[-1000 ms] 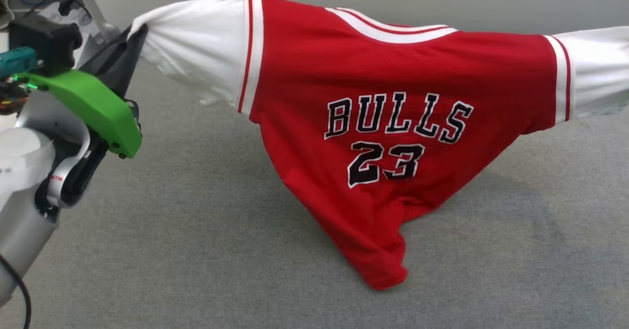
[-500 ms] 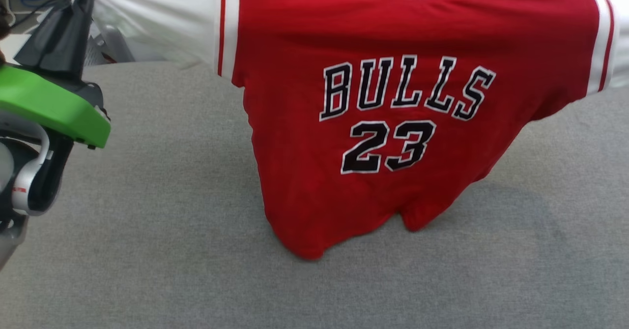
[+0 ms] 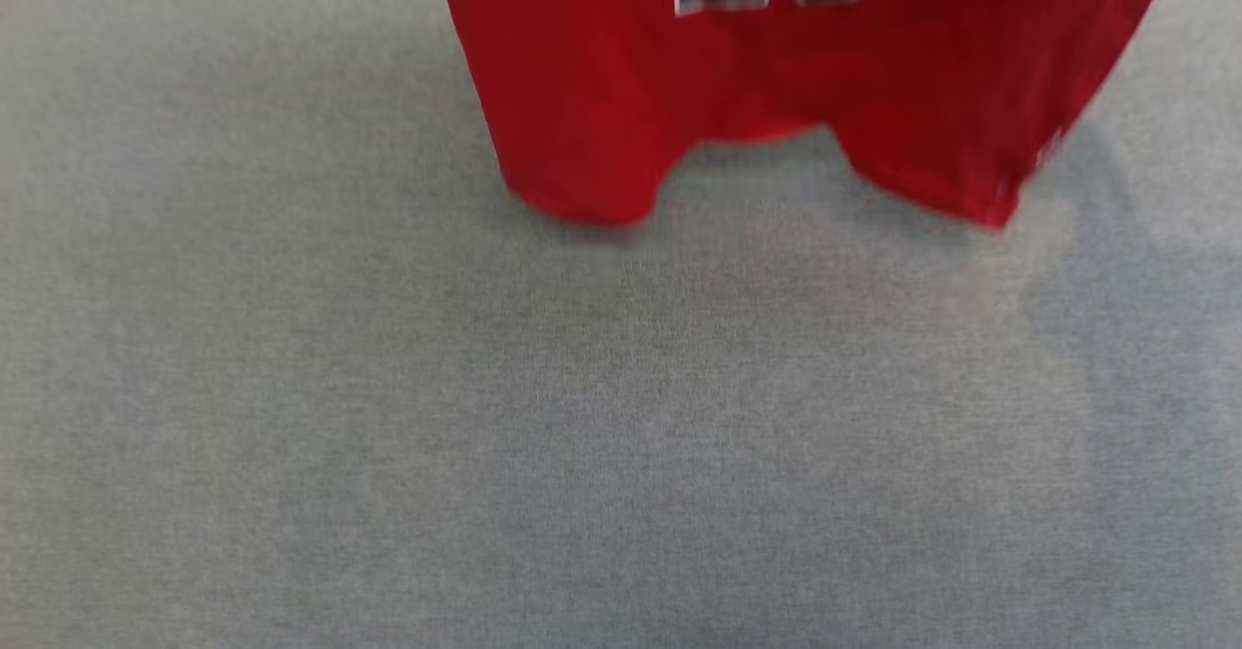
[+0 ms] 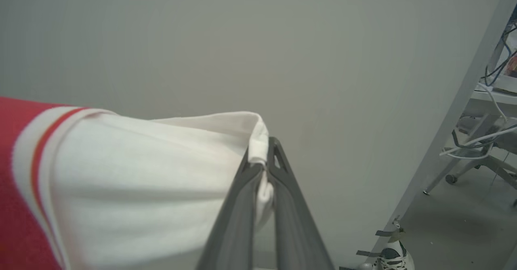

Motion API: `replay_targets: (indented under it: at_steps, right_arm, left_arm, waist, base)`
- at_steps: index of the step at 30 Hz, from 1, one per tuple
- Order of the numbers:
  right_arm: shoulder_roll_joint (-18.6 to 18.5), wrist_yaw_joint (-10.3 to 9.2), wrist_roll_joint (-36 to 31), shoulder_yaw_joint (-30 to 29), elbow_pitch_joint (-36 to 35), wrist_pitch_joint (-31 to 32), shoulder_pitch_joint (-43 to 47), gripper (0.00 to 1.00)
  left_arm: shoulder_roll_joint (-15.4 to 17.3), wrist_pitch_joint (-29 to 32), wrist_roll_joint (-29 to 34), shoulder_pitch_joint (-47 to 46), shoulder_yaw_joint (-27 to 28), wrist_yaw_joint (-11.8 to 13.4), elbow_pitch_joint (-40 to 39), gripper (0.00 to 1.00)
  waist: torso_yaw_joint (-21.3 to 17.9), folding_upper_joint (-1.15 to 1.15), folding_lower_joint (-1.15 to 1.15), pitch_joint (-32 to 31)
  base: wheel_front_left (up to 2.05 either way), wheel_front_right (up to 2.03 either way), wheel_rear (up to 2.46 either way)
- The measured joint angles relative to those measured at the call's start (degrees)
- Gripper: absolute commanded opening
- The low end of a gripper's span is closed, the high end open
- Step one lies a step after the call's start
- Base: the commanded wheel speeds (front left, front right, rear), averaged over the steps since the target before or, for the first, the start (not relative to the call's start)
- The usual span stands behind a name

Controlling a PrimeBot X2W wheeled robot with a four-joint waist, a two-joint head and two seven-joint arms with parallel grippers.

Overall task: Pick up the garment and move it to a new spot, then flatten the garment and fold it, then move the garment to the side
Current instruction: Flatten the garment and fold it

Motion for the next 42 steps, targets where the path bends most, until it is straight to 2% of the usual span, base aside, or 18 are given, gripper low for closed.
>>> replay_targets:
  at_steps: [6,12,20,23,28,36,42]
  right_arm:
    - [1.9,0.01,-4.1,2.0,8.6,-4.6,-14.8,0.00]
    - [4.8,0.01,-8.6,2.3,19.0,-10.6,-27.1,0.00]
    - [8.9,0.01,-13.6,-1.1,30.6,-20.7,-37.5,0.00]
    - [10.6,0.00,-13.8,-1.4,36.2,-24.6,-37.9,0.00]
    - [11.0,0.00,-13.0,-0.5,38.6,-27.0,-35.3,0.00]
    - [11.1,-0.01,-7.5,1.0,40.8,-29.8,-24.1,0.00]
    - [9.7,-0.01,-2.1,5.4,40.4,-29.6,-12.8,0.00]
  left_arm:
    - [-2.9,0.6,3.1,-13.7,0.4,-4.1,8.3,0.00]
    - [-7.7,0.3,5.2,-26.7,0.0,-7.1,17.9,0.00]
    - [-12.9,-6.5,9.3,-37.5,-0.9,-10.1,30.1,0.00]
    - [-15.1,-9.6,9.6,-37.0,-2.1,-11.6,36.1,0.00]
    - [-16.7,-11.6,7.8,-33.4,-2.7,-12.6,39.3,0.00]
    - [-20.4,-14.1,4.7,-20.6,-4.4,-13.6,42.0,0.00]
    - [-23.6,-14.8,1.7,-8.8,-5.7,-13.9,42.0,0.00]
  waist:
    - [-0.2,0.00,0.01,7.7]
    - [-0.3,0.00,0.01,14.9]
    - [-0.5,0.00,0.01,22.1]
    - [-0.2,0.00,0.01,24.2]
    - [0.3,0.00,0.01,24.5]
    - [0.7,0.00,0.01,21.5]
    - [0.9,0.00,0.00,17.6]
  base:
    - [0.00,0.00,0.00]
    - [0.00,0.00,0.00]
    - [0.00,0.00,0.00]
    - [0.00,0.00,0.00]
    - [0.00,0.00,0.00]
    - [0.00,0.00,0.00]
    - [0.00,0.00,0.00]
